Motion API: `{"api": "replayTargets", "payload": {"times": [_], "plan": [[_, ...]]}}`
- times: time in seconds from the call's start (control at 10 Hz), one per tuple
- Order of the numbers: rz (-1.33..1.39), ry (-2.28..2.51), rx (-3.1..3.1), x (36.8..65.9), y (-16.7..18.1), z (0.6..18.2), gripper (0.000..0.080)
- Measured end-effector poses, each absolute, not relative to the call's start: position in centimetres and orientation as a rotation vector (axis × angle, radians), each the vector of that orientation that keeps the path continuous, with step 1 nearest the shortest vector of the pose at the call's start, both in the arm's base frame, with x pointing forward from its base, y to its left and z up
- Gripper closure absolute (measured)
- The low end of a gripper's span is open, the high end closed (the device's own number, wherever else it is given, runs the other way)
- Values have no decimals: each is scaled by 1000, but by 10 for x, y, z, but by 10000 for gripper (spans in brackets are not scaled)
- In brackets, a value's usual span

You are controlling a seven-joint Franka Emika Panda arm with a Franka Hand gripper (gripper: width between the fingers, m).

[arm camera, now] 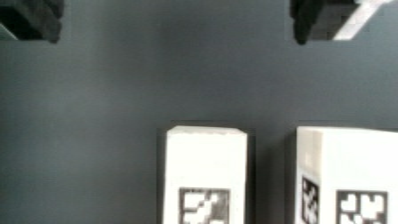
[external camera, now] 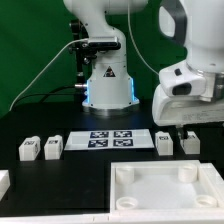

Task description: Assemble one leg

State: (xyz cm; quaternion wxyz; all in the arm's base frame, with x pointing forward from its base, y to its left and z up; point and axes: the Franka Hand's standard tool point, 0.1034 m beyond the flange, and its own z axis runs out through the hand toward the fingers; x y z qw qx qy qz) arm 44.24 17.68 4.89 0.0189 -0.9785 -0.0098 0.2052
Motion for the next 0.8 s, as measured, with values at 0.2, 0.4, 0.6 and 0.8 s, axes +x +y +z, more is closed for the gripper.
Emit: {"api": "replayTargets", "payload": {"times": [0.2,0.4,0.6,0.8], "plan": [[819,-59,-3014,443,177,50,151],[1149,-67,-2929,438,172,49,151],[1484,-73,-2819,417,171,46,151],[1616,-90,-2757,411,173,31,151]]}}
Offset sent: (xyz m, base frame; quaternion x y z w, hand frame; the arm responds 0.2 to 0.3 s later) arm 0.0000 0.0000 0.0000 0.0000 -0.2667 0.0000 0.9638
